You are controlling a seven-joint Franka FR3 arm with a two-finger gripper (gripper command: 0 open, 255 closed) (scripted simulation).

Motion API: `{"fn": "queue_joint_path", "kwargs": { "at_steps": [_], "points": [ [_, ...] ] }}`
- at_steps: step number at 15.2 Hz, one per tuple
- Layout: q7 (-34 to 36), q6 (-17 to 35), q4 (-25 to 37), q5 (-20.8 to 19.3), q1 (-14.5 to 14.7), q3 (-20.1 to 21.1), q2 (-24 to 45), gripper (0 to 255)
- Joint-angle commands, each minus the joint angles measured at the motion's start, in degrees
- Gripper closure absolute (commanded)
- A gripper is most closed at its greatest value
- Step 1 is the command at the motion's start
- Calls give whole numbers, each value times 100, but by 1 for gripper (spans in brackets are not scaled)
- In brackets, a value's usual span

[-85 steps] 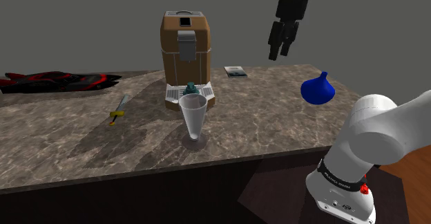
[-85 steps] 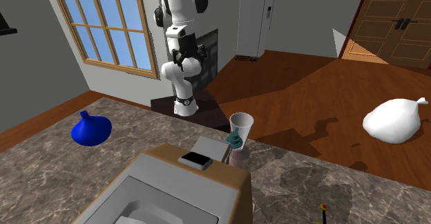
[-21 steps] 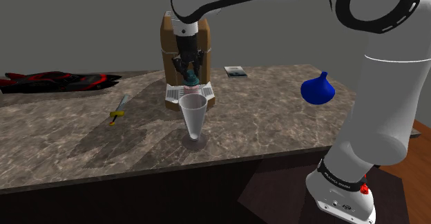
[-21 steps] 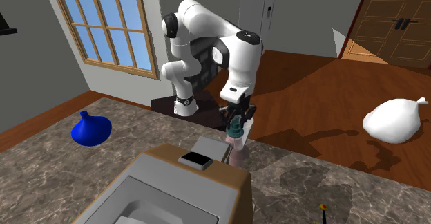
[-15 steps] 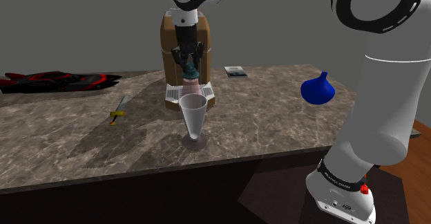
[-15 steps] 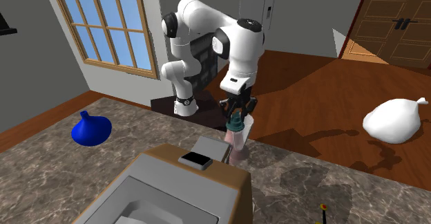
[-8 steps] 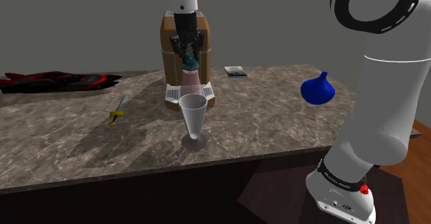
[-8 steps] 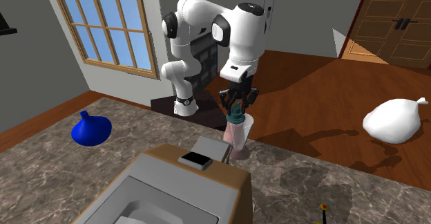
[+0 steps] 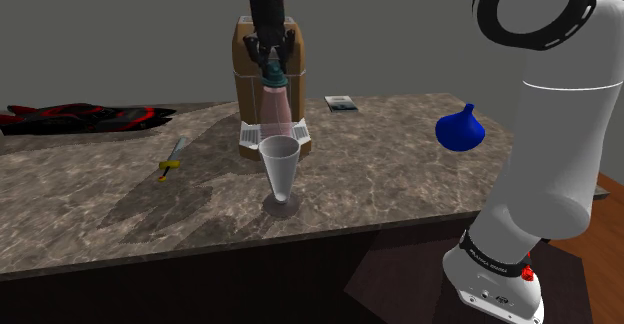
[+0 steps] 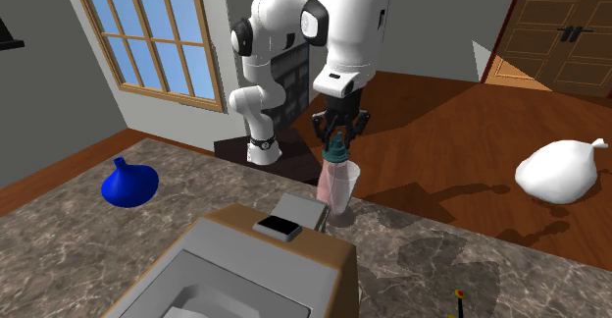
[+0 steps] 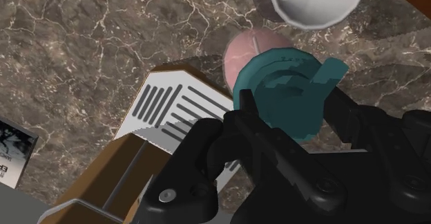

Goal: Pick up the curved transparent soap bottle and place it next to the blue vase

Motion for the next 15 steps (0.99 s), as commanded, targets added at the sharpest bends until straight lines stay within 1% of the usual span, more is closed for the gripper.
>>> {"fn": "queue_joint_path", "kwargs": {
  "at_steps": [1,6,10,13,15],
  "points": [
    [-3,-211,289,-11,9,0,78,255],
    [1,-714,1007,-42,44,5,294,255],
    [4,-1177,1725,-80,88,7,550,255],
    [5,-1592,2420,-123,139,7,831,255],
    [2,-1941,3045,-165,192,2,1107,255]
  ]
}}
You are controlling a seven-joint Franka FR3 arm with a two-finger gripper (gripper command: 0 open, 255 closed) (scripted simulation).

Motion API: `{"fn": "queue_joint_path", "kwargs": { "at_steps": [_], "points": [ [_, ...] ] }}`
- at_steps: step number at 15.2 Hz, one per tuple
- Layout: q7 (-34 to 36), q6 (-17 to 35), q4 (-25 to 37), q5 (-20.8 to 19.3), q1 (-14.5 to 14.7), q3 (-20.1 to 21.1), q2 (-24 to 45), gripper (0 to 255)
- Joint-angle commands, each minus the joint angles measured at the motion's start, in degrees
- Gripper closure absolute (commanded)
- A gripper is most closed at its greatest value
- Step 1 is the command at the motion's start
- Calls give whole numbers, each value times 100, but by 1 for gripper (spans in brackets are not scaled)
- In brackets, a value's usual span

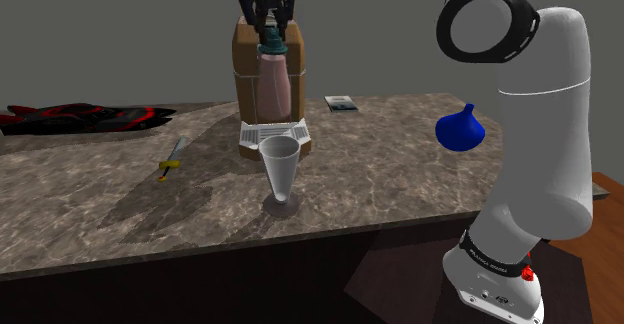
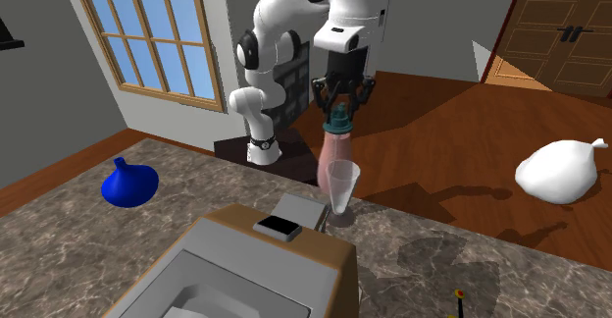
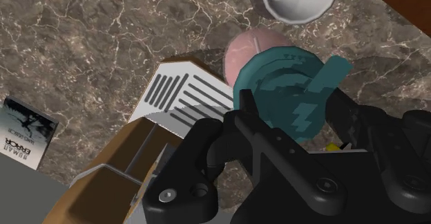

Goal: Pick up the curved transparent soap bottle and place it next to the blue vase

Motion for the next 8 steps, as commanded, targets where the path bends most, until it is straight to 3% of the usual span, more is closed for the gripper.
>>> {"fn": "queue_joint_path", "kwargs": {
  "at_steps": [1,2,4,8],
  "points": [
    [3,-403,717,-48,69,-6,316,255],
    [-2,-543,991,-67,96,-12,450,255],
    [-123,87,-684,69,-186,5,-598,255],
    [-457,572,-2362,228,-508,-105,-1805,255]
  ]
}}
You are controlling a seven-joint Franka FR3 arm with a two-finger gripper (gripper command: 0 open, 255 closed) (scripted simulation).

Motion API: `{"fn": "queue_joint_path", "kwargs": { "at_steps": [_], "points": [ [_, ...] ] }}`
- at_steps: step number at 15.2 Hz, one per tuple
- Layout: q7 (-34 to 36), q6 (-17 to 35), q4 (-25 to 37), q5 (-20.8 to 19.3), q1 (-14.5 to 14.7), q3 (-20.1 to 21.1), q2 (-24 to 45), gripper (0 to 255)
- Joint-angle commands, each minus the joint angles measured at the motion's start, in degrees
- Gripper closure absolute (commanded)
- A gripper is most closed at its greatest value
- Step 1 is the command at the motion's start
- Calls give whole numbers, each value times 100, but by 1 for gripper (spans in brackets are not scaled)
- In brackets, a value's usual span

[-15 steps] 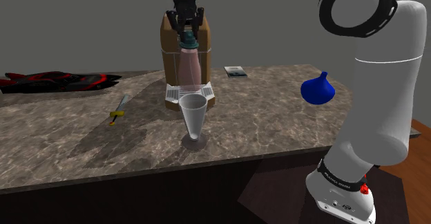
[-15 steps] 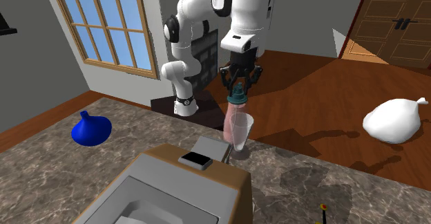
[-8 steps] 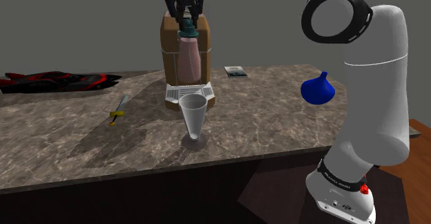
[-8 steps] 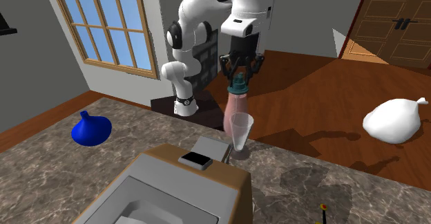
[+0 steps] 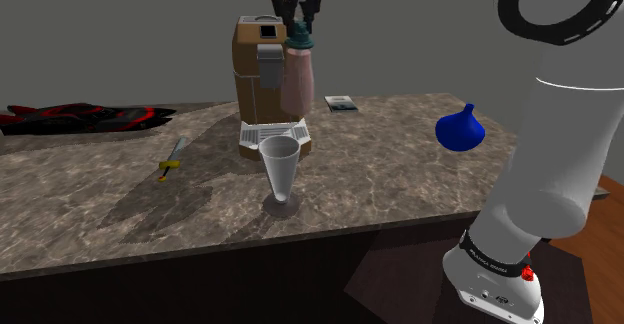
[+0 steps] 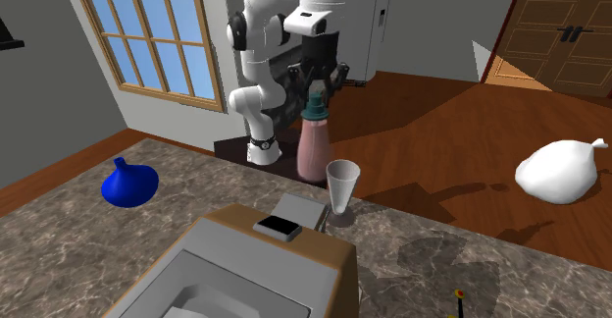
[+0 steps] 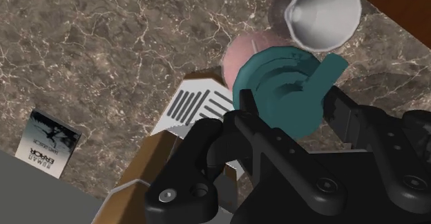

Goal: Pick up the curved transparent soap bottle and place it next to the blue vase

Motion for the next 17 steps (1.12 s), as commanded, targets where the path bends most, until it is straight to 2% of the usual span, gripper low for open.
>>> {"fn": "queue_joint_path", "kwargs": {
  "at_steps": [1,8,17],
  "points": [
    [-189,214,-781,68,-147,-74,-575,255],
    [-861,425,-2428,117,-468,-435,-2027,255],
    [-1779,303,-3724,-127,-782,-1018,-3473,255]
  ]
}}
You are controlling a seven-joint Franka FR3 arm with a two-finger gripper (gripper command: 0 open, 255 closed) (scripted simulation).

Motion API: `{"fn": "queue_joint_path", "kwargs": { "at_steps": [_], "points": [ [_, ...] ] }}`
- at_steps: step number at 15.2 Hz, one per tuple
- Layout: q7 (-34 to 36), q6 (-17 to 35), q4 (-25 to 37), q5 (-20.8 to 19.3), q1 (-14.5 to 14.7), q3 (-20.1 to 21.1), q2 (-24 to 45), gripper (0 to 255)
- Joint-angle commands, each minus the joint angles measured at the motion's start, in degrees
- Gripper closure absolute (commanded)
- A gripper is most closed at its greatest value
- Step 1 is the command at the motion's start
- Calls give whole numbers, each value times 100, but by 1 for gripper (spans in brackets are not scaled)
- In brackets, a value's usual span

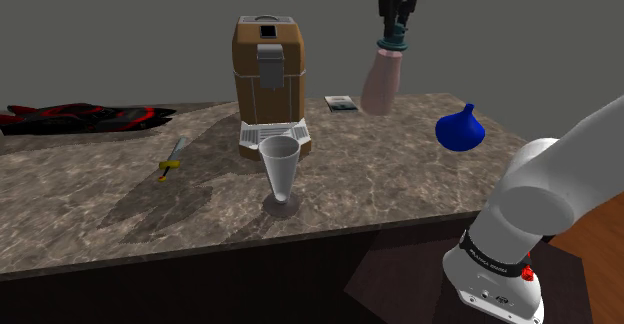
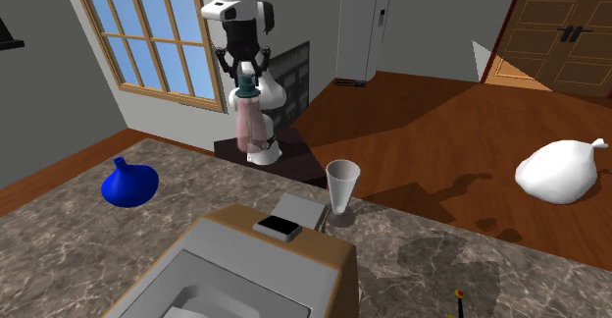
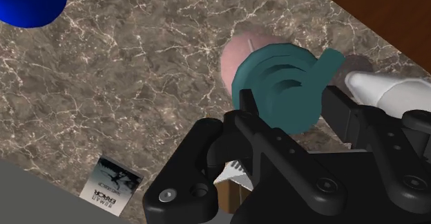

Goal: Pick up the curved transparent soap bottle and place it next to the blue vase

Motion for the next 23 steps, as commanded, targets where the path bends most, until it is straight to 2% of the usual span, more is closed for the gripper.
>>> {"fn": "queue_joint_path", "kwargs": {
  "at_steps": [1,12,23],
  "points": [
    [-215,-63,-186,-85,-64,-140,-262,255],
    [-1463,-491,-858,-812,-411,-1025,-1493,255],
    [-2901,-911,-762,-1814,-680,-2075,-2145,255]
  ]
}}
